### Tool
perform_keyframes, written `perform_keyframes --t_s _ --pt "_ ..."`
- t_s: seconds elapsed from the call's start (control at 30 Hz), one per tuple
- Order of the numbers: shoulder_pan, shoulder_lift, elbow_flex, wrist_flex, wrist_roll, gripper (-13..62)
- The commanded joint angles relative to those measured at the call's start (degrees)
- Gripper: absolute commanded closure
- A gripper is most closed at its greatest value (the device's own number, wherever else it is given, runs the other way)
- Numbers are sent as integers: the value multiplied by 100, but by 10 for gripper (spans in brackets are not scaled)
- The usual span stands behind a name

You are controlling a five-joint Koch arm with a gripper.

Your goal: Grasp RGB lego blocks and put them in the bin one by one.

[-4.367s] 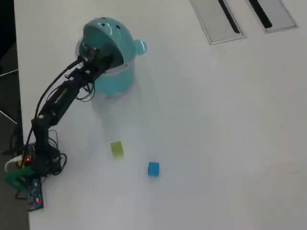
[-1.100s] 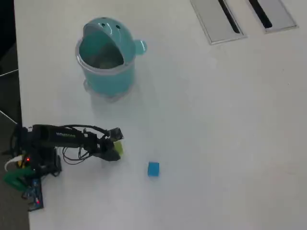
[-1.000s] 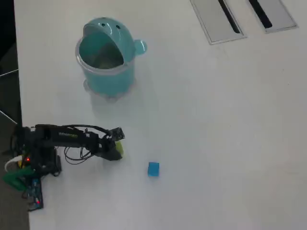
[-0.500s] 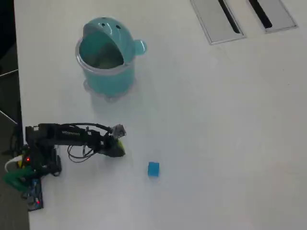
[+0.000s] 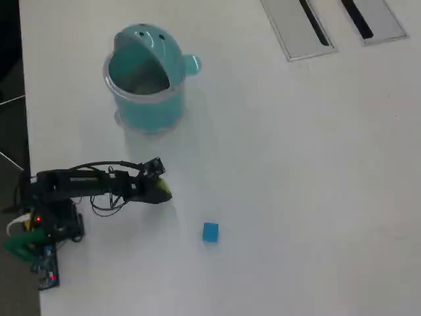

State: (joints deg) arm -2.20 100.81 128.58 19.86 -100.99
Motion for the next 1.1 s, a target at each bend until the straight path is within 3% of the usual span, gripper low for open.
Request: perform_keyframes --t_s 0.0,0.63,1.07 --pt "-105 413 -448 -44 149 315" --pt "-1749 1978 -545 299 668 331" --pt "-3428 2188 -2004 606 940 346"
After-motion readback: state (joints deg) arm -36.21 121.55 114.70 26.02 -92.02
